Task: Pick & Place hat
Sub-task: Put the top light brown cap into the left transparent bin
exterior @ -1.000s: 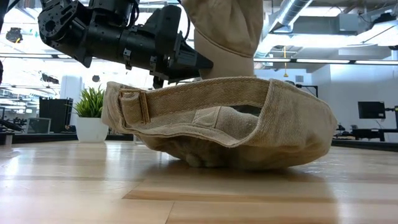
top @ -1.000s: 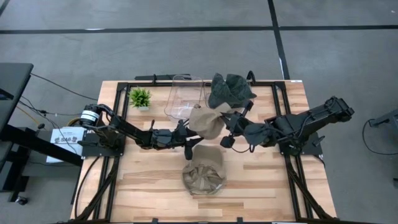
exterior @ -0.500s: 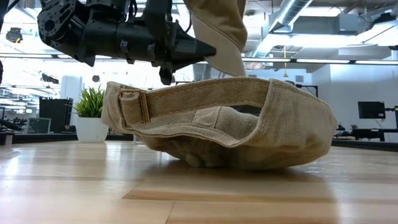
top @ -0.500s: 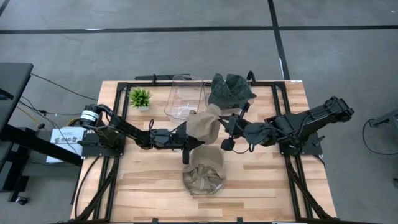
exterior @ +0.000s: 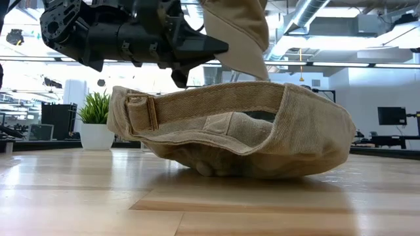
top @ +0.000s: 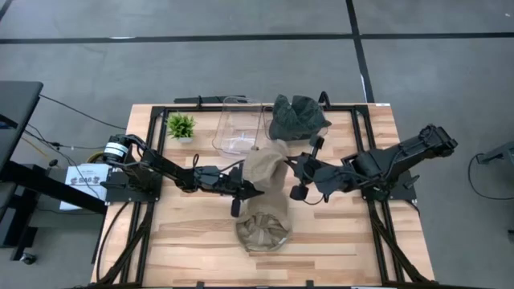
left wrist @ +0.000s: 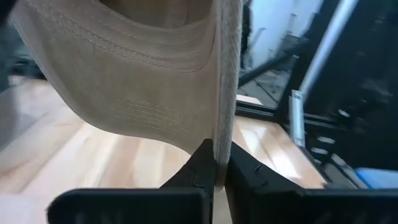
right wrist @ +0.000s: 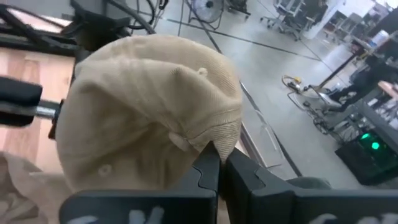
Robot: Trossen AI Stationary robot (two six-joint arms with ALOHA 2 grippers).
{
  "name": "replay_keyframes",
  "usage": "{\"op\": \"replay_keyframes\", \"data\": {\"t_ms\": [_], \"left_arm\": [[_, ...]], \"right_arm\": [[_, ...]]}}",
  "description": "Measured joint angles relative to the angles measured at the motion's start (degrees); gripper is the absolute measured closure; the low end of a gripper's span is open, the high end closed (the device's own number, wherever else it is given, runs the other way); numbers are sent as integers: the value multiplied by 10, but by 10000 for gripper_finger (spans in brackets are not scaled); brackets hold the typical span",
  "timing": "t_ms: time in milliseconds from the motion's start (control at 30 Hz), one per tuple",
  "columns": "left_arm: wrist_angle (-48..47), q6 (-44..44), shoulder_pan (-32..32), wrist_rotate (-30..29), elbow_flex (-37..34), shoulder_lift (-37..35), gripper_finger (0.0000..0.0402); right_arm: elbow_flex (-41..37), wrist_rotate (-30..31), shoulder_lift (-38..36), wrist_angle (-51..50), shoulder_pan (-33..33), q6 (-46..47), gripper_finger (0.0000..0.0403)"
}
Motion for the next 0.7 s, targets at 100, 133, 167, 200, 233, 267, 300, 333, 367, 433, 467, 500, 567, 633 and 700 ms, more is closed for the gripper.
{"op": "replay_keyframes", "data": {"t_ms": [100, 133, 167, 200, 233, 267, 300, 333, 367, 433, 467, 500, 567, 633, 700], "left_arm": [[-1, 11, 0, 42, 0, 0, 389], [-2, 16, 0, 54, 0, 0, 388], [-3, 18, 0, 64, 0, 0, 386], [-4, 19, 0, 72, 0, 0, 384], [-7, 20, 0, 77, 0, 0, 384], [-12, 23, 0, 78, 0, 0, 385], [-19, 29, 0, 78, 0, 0, 387], [-28, 35, 0, 78, 0, 0, 389], [-34, 40, 0, 78, 0, 0, 389], [-43, 47, 0, 78, 0, 0, 388], [-48, 50, 0, 78, 0, 0, 385], [-53, 51, 0, 78, 0, 0, 384], [-60, 51, 0, 78, 0, 0, 385], [-65, 58, 0, 86, 0, 0, 389], [-72, 65, 0, 88, 0, 0, 389]], "right_arm": [[0, 0, 0, 0, 12, -24, 396], [0, 0, 0, 0, 17, -27, 392], [0, 0, 0, 0, 22, -29, 387], [0, 0, 0, 0, 27, -29, 382], [0, 0, 0, 0, 31, -29, 376], [0, 0, -1, 0, 37, -30, 371], [0, 0, -3, 0, 44, -37, 367], [0, 1, -4, 1, 50, -46, 363], [0, 4, -5, 4, 57, -55, 359], [0, 23, -6, 11, 73, -60, 355], [0, 35, -8, 14, 83, -65, 355], [0, 45, -9, 23, 90, -74, 355], [0, 69, -10, 40, 105, -105, 356], [0, 87, -10, 56, 122, -136, 359], [0, 87, -10, 73, 139, -164, 363]]}}
